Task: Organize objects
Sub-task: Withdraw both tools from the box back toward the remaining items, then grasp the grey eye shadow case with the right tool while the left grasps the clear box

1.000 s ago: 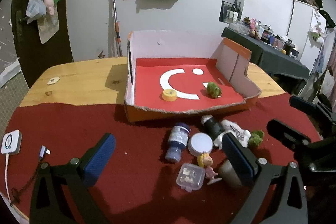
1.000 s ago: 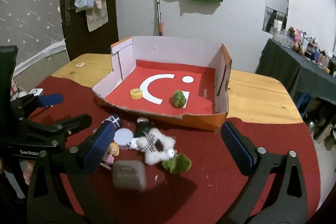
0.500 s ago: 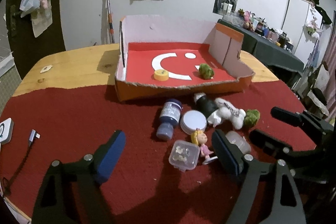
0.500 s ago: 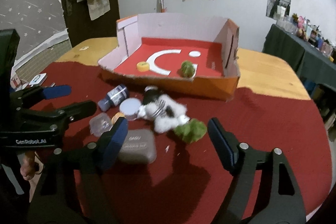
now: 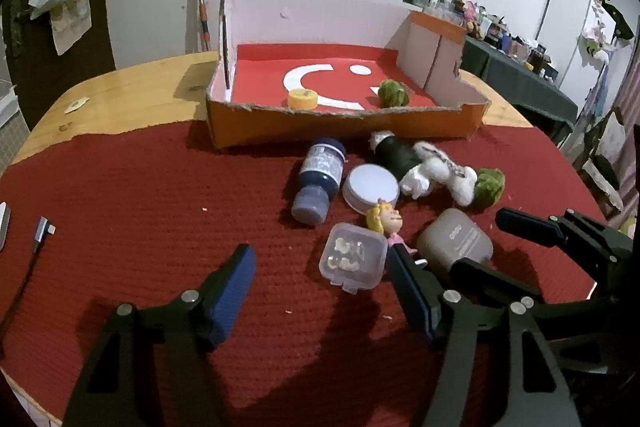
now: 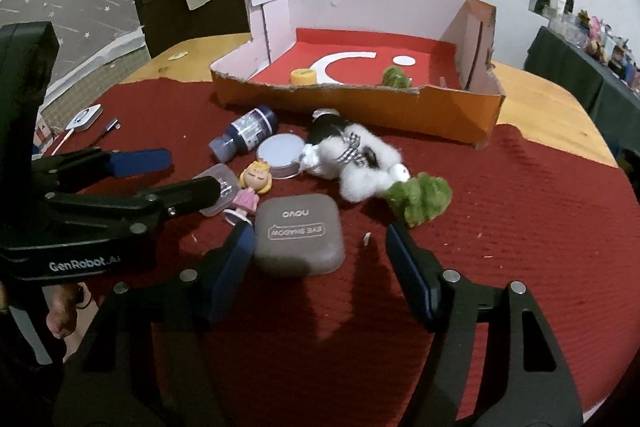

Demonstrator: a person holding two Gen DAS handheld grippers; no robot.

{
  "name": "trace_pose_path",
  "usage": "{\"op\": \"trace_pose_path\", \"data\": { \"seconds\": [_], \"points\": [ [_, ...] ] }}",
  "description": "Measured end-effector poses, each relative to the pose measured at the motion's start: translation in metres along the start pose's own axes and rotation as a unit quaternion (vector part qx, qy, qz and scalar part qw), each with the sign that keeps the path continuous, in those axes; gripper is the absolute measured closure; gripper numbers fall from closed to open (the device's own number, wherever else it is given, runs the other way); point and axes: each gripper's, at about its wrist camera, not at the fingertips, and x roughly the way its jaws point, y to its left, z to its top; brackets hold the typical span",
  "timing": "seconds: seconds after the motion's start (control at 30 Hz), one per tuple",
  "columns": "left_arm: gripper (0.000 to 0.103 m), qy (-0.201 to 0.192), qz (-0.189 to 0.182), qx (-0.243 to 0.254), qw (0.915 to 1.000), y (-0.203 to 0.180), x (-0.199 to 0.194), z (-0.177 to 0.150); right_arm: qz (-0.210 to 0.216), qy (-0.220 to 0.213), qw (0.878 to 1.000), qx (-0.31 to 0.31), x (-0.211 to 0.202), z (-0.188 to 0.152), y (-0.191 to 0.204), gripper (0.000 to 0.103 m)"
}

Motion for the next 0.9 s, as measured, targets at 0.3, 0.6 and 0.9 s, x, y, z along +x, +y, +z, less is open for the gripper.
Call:
{"op": "trace_pose_path", "data": {
  "seconds": [0.3, 0.6, 0.9],
  "points": [
    [0.035, 0.008, 0.002, 0.002, 1.0000, 0.001, 0.008, -0.003, 0.002, 0.013, 1.000, 0.000, 0.012, -0.004, 0.002, 0.036],
    [0.035, 0.005, 0.005, 0.006, 1.0000, 0.001, 0.013, 0.001, 0.001, 0.012, 1.000, 0.002, 0.016, 0.000, -0.003, 0.036],
    [0.067, 0.007, -0.020, 0.010, 0.9997, 0.000, 0.012, 0.005, 0.012, 0.013, 1.000, 0.004, 0.016, 0.002, -0.005, 0.054]
  ]
}}
